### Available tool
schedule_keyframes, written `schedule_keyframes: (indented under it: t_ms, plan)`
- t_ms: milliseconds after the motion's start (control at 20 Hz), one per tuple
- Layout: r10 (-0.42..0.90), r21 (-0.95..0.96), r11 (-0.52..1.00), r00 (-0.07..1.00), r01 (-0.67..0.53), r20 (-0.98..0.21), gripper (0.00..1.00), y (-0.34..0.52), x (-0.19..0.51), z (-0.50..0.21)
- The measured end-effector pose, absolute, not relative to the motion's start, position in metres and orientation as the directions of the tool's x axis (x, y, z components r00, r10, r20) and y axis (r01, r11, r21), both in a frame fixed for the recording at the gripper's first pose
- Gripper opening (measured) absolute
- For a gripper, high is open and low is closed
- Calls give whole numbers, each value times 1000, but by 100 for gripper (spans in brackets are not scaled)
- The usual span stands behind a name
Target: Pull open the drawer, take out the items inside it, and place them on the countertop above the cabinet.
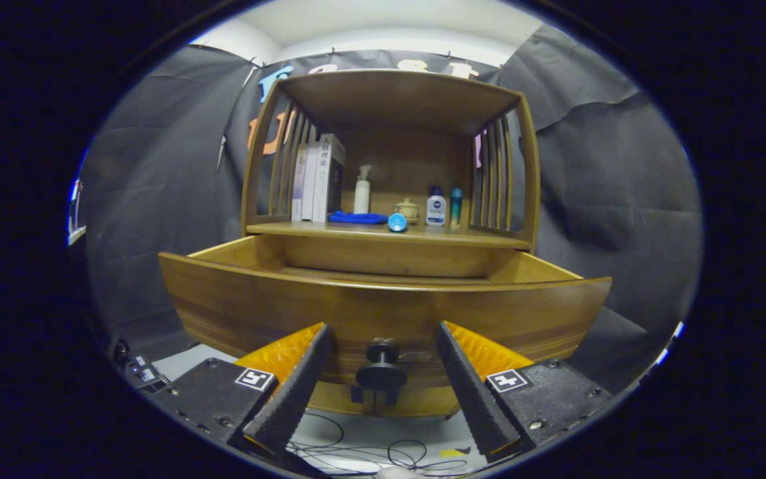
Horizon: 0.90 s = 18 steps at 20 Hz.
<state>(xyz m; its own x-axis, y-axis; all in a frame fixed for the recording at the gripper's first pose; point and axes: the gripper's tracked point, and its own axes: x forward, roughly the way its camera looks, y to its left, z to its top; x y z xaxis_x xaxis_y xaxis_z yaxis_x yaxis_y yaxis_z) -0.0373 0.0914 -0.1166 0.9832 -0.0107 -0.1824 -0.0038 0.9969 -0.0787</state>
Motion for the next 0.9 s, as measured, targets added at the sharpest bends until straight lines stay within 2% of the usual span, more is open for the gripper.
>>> schedule_keyframes:
  t_ms: [900]
  plan:
    - [-27, -51, 999, 984, 18, -178, 100, 94, 12, -102]
